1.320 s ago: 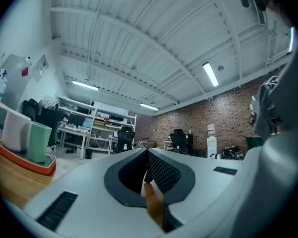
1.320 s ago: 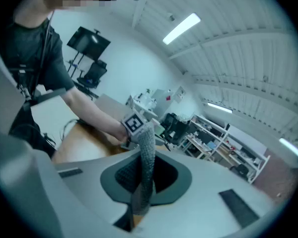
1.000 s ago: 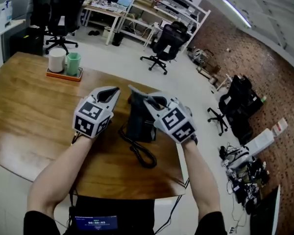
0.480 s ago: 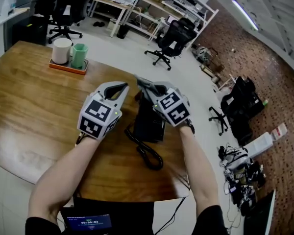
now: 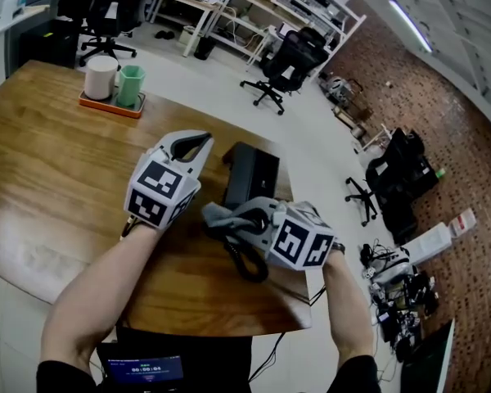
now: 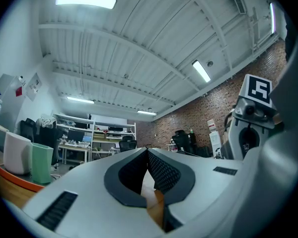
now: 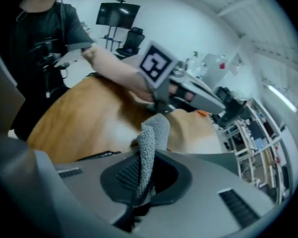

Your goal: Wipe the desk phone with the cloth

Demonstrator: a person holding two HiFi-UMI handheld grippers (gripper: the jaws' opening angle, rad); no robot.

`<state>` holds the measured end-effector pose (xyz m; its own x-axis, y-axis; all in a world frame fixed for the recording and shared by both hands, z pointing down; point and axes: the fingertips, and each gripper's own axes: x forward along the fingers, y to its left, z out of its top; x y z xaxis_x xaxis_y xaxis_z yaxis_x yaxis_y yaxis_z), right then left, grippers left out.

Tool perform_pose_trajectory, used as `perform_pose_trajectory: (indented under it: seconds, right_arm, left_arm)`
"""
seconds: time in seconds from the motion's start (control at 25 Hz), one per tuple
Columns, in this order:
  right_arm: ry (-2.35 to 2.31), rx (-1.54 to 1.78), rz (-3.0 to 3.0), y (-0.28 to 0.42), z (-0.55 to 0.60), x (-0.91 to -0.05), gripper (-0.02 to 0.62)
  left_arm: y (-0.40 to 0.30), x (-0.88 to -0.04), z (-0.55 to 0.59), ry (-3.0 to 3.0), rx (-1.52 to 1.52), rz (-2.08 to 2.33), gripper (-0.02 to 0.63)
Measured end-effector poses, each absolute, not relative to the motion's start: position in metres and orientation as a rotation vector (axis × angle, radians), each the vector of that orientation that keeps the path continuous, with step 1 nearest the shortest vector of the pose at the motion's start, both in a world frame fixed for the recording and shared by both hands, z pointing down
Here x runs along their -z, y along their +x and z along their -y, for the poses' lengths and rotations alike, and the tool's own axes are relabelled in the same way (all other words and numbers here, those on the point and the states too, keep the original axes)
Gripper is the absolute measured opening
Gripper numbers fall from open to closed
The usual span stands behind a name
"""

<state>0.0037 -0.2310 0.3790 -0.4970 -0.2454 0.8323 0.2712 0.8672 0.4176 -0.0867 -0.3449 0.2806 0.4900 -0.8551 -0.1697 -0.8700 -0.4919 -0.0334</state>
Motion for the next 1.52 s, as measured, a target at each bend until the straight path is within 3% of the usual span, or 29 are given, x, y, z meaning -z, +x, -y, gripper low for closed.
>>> perform_pose_trajectory:
  seconds: [0.12,0.28,0.4,0.68,1.2,1.52]
  right_arm:
    - [0.036,0.675,2.009,0.003,0.245,-0.360,0.026]
    - [0.601,0.661,2.233,-0.018,0.349,-0.291,0.026]
    - [0.810,0.596,2.232,-0.015,0.403,-0.287,0.026]
    - [0.728,0.600,2.146,-0.004,0.395,-0.310,0.026]
    - [0.134,0.712,1.990,0.020,0.233,-0.377,0.026]
    - [0.866,0.616,2.176,0.019,0.389,-0.284,0.026]
  left_arm:
    - [-0.087,-0.281,0.345,-2.610,-0.197,-1.516,-0.002]
    - [-0.092,-0.281,0.344,-2.604,-0.210,-1.518,-0.002]
    - [-0.089,-0.284,0.345,-2.615,-0.214,-1.515,-0.002]
    - [-0.088,-0.279,0.342,-2.608,-0.216,-1.506,-0.002]
    - [-0.091,-0.282,0.345,-2.613,-0.207,-1.507,-0.002]
    - [-0.096,-0.285,0.343,-2.613,-0.212,-1.509,-0.002]
